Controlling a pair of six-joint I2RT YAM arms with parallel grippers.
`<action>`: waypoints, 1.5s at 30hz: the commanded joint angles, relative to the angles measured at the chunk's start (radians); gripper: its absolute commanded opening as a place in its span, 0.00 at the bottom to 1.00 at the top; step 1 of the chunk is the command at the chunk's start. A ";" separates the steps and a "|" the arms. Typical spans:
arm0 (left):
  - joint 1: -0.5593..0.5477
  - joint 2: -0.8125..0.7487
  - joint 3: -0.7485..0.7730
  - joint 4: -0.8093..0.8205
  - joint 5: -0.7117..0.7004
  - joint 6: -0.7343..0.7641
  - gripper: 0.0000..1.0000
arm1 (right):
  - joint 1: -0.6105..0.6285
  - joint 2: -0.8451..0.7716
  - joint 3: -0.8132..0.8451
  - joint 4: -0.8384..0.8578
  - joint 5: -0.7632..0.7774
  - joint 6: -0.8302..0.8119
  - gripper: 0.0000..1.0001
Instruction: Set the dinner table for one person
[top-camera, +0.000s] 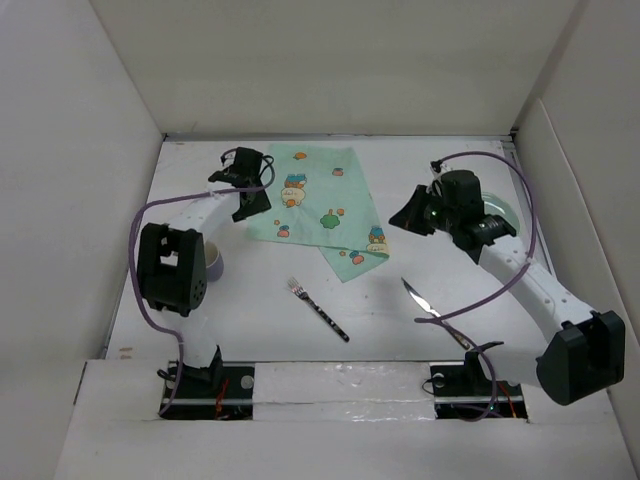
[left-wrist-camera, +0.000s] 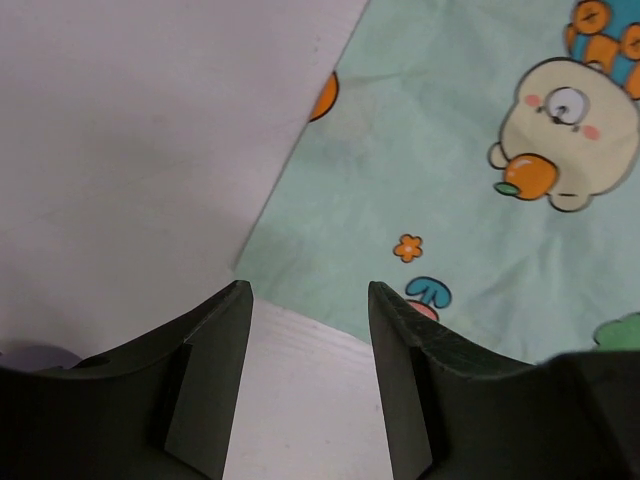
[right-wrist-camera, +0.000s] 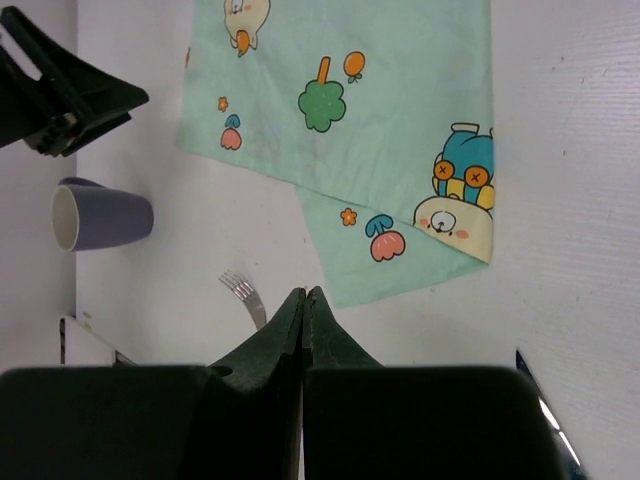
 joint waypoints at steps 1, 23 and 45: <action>0.005 0.041 0.010 -0.016 -0.089 -0.040 0.47 | 0.008 -0.052 -0.032 0.008 -0.008 -0.018 0.00; -0.025 0.206 -0.045 -0.081 -0.151 -0.103 0.44 | 0.008 -0.136 -0.097 0.023 -0.016 0.011 0.17; -0.025 0.012 0.102 -0.016 0.019 -0.049 0.00 | 0.203 0.061 -0.140 -0.063 0.194 0.028 0.56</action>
